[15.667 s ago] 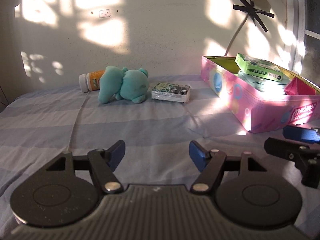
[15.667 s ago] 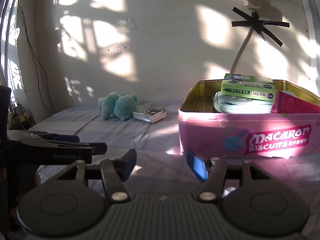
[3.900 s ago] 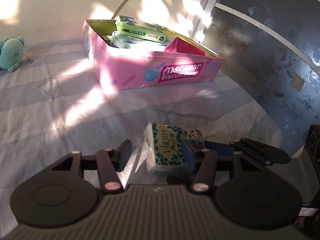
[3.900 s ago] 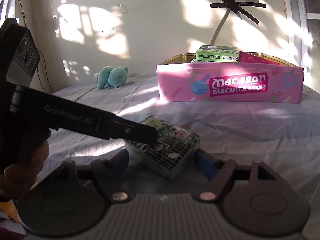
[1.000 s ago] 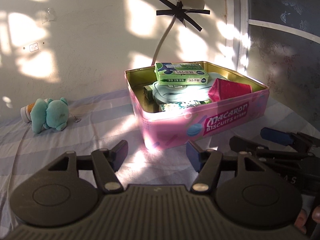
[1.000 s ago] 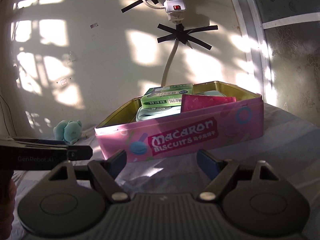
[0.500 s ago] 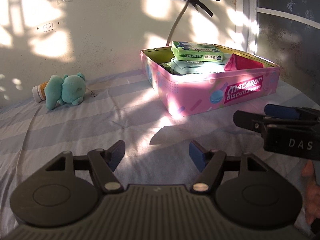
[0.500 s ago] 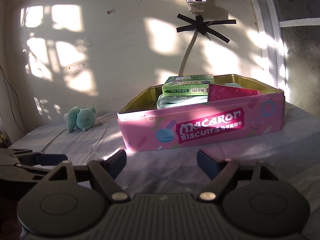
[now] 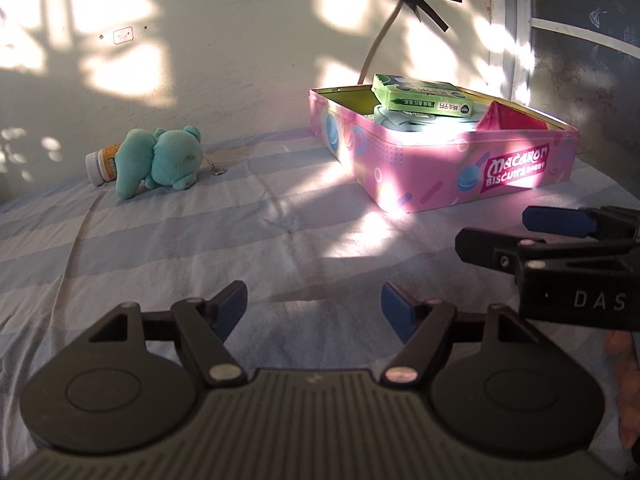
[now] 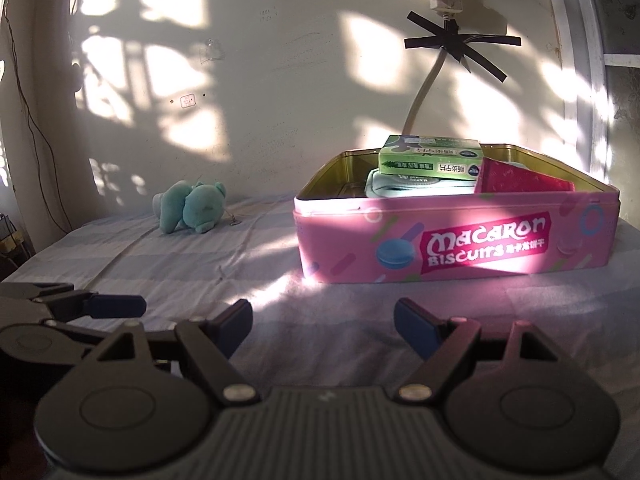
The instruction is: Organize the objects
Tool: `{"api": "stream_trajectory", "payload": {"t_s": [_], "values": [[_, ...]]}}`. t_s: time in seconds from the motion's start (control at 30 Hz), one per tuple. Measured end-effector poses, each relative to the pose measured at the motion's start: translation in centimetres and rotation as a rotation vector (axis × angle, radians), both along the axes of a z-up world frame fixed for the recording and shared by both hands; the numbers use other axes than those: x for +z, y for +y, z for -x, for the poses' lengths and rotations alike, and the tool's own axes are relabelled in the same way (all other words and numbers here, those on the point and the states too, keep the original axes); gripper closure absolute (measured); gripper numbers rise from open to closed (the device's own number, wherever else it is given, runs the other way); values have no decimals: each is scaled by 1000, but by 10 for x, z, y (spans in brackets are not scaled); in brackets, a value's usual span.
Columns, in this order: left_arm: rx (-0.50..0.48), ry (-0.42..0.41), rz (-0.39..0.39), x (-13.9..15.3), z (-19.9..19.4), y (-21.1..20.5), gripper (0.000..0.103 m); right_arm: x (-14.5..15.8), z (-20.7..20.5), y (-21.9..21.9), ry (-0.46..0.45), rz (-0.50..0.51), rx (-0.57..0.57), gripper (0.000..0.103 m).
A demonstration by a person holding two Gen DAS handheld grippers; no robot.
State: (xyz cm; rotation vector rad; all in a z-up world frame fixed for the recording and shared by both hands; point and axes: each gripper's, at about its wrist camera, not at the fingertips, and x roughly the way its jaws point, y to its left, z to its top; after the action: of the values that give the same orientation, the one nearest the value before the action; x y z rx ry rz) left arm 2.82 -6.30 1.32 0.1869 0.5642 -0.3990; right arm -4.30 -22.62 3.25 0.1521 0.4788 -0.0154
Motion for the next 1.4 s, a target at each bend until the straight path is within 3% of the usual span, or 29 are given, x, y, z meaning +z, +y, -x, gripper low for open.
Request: {"api": "stream_trajectory", "payload": {"t_s": [0.57,0.83,0.9,0.97,1.07,1.17,1.27,1.4], "values": [[140,-21,-5,-3,-17,73,26,-3,-38,62,41,61,145,22],[284,-95,-49,-1,-35,120,24,-4,-67,85,69,55,216,22],[332,-78,-11,-2,-41,135,24,-3,-85,95,72,55,238,22],[352,-33,86,-2,-46,150,24,-1,-104,102,62,46,254,20],[378,-29,140,-3,-47,155,24,6,-145,113,-1,52,247,11],[380,-62,143,-3,-43,152,24,8,-194,122,-6,71,226,7],[379,-81,134,-3,-42,150,24,0,-249,130,61,102,209,7],[375,-78,143,-3,-43,151,24,-14,-294,134,126,89,223,2]]}}
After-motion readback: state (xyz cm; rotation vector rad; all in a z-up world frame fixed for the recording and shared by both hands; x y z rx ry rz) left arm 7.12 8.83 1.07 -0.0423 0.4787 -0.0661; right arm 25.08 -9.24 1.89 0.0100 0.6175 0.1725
